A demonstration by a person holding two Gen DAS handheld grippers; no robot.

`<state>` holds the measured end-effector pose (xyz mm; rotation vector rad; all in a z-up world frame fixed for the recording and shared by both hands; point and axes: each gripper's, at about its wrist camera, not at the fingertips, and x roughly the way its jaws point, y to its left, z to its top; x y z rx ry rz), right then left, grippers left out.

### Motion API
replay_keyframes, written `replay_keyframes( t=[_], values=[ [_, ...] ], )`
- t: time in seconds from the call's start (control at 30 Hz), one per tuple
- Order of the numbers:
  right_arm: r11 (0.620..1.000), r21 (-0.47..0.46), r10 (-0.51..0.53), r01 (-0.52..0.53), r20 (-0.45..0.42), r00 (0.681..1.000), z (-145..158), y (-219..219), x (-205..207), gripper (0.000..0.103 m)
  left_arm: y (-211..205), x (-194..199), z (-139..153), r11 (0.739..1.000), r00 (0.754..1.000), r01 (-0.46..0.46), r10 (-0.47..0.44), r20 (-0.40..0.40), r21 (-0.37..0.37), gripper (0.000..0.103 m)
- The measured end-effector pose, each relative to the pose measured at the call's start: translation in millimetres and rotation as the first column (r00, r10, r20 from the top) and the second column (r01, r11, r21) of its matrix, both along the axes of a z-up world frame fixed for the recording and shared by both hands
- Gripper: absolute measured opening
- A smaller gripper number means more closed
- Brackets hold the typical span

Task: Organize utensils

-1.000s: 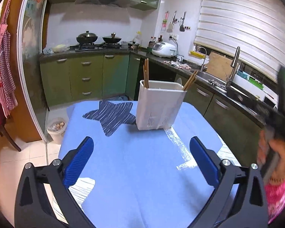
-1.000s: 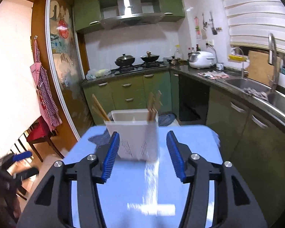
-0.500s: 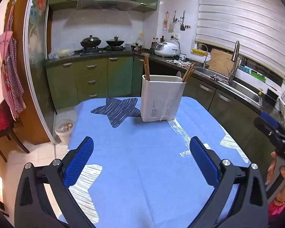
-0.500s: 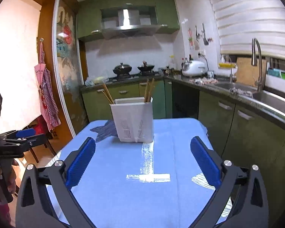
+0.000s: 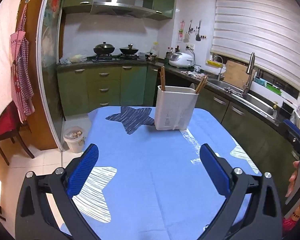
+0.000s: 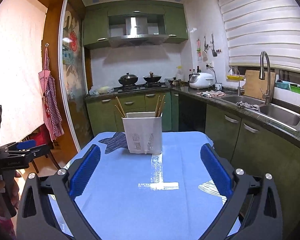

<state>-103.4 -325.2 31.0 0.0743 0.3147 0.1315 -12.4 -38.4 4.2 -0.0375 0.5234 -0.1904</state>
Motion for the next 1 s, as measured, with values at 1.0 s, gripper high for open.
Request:
replay_keyframes(
  t=[1.0],
  values=[
    [0.999, -0.027, -0.030, 0.029, -0.036, 0.999, -8, 0, 20, 0.099, -1, -6, -3, 1.000, 1.000, -0.022, 0.022, 0.009, 0.017, 0.096]
  ],
)
